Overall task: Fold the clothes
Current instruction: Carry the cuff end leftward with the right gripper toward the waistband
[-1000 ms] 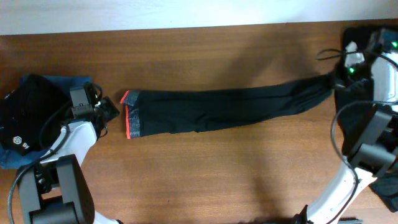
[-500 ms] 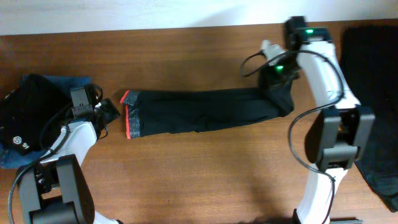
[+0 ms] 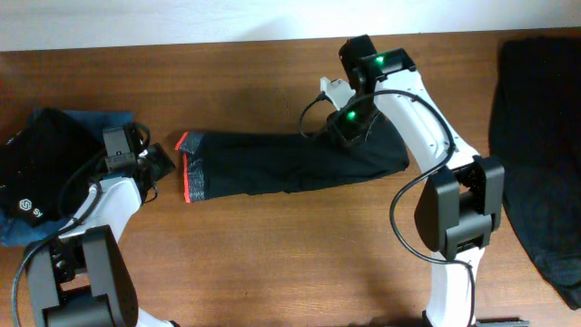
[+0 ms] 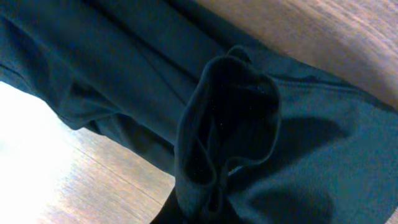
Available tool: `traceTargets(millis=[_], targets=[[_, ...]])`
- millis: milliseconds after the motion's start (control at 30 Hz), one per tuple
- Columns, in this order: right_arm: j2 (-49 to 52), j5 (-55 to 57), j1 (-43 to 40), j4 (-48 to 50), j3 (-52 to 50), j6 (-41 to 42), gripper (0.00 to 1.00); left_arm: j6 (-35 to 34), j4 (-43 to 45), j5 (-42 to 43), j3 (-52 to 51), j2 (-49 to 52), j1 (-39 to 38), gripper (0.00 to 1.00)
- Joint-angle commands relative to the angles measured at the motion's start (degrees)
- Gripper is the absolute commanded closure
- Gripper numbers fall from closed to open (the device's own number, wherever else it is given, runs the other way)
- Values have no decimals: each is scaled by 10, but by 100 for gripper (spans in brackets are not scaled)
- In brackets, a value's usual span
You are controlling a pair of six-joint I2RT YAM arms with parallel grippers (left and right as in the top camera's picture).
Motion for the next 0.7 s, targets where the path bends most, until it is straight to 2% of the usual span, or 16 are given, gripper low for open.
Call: traceTargets(millis=[0, 67, 133, 267, 300, 367, 600, 667], targets=[[0, 7, 11, 2, -16, 6, 94, 7, -1, 4, 9, 5, 3, 48], [0, 7, 11, 1, -22, 6, 91, 7, -1, 5, 9, 5, 3, 48], [0, 7, 11, 0, -28, 6, 73, 7, -1, 5, 9, 5, 3, 48], [0, 7, 11, -7, -29, 6, 50, 7, -1, 5, 9, 5, 3, 48], [0, 7, 10, -7, -29, 1, 38, 7, -1, 5, 9, 5, 3, 48], [0, 12, 6, -6, -29, 0, 35, 7, -1, 5, 9, 5, 3, 48], [0, 22, -10, -1, -29, 1, 35, 7, -1, 48, 9, 5, 3, 47], [0, 21, -13, -1, -29, 2, 35, 7, -1, 72, 9, 5, 3, 41]])
